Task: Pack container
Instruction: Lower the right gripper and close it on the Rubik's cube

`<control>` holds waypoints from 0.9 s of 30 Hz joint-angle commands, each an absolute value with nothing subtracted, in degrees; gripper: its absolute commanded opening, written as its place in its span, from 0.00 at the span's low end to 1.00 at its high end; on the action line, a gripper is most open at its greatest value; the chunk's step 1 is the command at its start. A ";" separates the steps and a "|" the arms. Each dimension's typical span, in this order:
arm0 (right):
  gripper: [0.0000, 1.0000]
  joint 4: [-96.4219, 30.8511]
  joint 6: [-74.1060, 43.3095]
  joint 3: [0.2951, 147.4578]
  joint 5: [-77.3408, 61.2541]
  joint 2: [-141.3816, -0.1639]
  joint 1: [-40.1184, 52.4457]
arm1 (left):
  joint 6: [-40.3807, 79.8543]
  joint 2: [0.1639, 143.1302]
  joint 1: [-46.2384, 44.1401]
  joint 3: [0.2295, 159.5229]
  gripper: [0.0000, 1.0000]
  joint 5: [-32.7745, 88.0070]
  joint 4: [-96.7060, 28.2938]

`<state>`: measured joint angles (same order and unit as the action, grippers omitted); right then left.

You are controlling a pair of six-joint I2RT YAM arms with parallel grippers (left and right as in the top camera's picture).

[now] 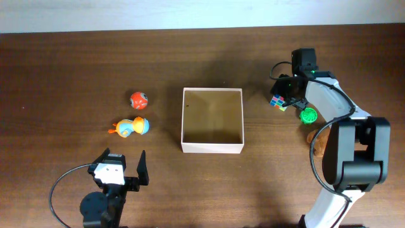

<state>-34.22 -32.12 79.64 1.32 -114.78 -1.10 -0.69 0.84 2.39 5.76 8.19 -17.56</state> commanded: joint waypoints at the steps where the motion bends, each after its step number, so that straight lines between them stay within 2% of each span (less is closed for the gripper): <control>1: 0.75 -33.56 -31.81 80.55 2.02 -116.79 -1.19 | -1.78 0.30 2.79 5.50 0.99 8.80 -17.56; 4: 0.75 -33.08 -31.81 80.55 1.78 -118.26 -1.15 | -1.78 0.30 2.79 5.50 0.99 8.80 -17.56; 12: 0.63 -32.67 -31.81 80.58 1.08 -119.42 -1.15 | -1.78 0.30 2.79 5.50 0.99 8.80 -17.56; 16: 0.59 -32.73 -31.73 80.58 1.06 -119.42 -1.15 | -1.78 0.30 2.79 5.50 0.99 8.80 -17.56; 27: 0.59 -35.07 -30.11 82.39 0.27 -119.20 -1.15 | -1.78 0.30 2.79 5.50 0.99 8.80 -17.56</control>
